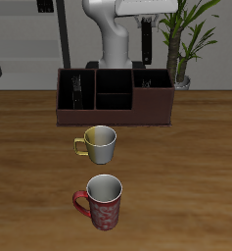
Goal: Place the left black book into the back desk caddy's left compartment and place the yellow book into the back desk caddy's right compartment and place the right black book into the back desk caddy's right compartment
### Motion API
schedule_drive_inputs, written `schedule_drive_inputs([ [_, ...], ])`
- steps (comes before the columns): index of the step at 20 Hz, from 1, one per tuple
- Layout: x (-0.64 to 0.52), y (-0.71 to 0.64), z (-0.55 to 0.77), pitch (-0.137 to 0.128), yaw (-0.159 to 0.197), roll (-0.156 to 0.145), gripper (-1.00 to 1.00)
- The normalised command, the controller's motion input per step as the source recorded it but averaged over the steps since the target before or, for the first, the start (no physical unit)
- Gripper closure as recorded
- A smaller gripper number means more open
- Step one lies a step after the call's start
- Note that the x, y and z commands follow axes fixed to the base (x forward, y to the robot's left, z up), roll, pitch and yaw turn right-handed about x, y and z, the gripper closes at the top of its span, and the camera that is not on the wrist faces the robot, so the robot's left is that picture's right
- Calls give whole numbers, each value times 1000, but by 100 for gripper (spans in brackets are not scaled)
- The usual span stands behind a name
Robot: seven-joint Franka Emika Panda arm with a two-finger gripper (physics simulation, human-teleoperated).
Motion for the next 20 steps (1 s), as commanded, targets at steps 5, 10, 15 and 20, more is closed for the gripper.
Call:
schedule_drive_inputs([
  [5,-5,263,-218,30,17,28,100],
  [10,47,161,-120,16,1,11,100],
  [15,35,91,-120,15,39,14,100],
  [20,34,26,-38,0,34,-9,100],
])
